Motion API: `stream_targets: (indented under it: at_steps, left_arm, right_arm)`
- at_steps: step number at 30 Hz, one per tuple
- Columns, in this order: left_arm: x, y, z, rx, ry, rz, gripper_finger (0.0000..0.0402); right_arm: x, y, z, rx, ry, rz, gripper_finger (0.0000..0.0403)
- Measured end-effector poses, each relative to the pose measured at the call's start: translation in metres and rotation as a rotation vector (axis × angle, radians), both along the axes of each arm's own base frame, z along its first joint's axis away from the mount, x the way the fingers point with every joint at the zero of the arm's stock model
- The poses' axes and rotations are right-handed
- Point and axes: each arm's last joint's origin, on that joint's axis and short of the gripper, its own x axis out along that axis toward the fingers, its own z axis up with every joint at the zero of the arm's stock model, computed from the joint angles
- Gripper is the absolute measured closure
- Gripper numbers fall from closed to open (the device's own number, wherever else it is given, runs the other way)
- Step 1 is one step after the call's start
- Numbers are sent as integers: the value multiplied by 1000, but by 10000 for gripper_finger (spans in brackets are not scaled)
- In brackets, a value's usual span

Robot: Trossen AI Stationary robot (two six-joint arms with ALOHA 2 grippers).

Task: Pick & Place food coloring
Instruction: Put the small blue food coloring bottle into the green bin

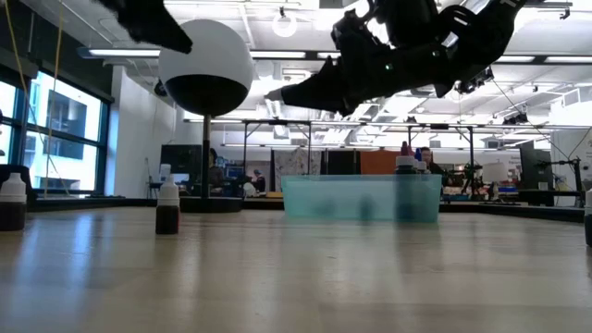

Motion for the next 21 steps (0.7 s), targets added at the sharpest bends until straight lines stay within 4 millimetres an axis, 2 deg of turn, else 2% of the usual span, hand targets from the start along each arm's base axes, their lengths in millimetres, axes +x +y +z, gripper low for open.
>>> stream_targets:
  at_steps: [4, 7, 12, 17, 21]
  left_arm:
    - [0, -6, -43, -58, -289, -206, 246]
    - [2, -7, -74, -54, -461, -261, 246]
    - [2, -7, -115, -95, -559, -257, 246]
    - [9, -7, -128, -204, -518, -220, 246]
    - [22, -7, -127, -147, -450, -250, 246]
  right_arm:
    - [0, 0, 2, -2, -25, 0, 320]
    - [1, 0, 4, -1, -39, 1, 320]
    - [1, 1, 4, 32, -49, 23, 320]
    - [1, 2, 6, 43, -61, 63, 320]
    - [1, 2, 7, 60, -75, 80, 320]
